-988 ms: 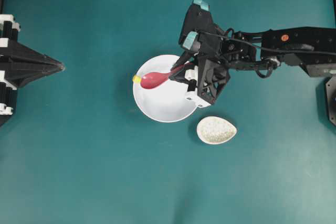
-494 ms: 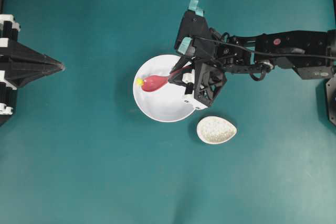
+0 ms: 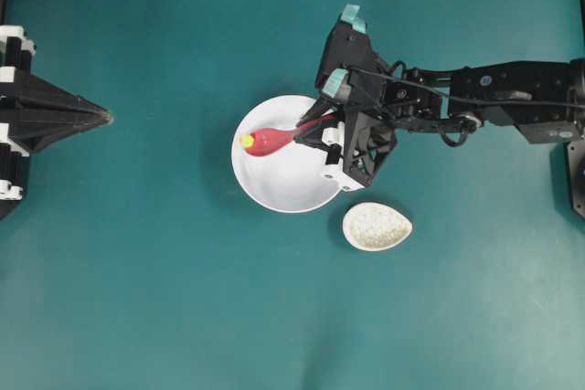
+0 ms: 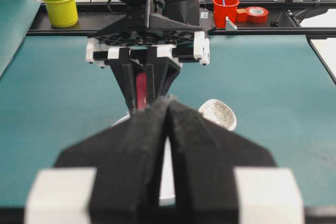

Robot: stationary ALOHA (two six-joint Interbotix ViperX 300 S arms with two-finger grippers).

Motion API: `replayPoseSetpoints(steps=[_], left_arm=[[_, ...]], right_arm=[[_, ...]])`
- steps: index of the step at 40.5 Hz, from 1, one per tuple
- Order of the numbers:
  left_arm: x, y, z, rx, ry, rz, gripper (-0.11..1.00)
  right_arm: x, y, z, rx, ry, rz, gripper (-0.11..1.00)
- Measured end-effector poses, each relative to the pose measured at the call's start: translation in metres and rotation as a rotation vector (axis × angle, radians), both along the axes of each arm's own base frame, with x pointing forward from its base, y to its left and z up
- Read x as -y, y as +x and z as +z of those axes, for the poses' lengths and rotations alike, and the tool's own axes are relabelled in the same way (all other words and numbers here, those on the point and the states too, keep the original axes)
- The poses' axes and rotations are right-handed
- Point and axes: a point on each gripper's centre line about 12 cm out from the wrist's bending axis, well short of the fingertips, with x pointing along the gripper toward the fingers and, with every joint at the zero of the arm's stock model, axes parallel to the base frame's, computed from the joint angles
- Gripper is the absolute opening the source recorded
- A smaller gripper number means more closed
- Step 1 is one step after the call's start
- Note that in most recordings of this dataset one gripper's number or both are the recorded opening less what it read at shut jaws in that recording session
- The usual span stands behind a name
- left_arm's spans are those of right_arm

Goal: Scoop the yellow hexagonal prism block from the bowl with a spoon using the right arm.
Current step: 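Raise the spoon with the block out of the bowl toward the right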

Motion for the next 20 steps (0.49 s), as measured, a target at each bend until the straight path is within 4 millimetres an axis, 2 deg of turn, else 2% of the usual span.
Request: replayPoseSetpoints(steps=[14,20], left_arm=[[-0.0003,0.0,0.0002,0.002,0.0,0.002,-0.01],[0.0,0.0,0.0,0.0,0.0,0.0,-0.01]], right_arm=[[-0.0039,-0.0016,-0.0026,0.053,-0.014,0.001,0.23],[-0.0054,-0.0094,-0.0092,0.062,-0.02,0.0,0.23]])
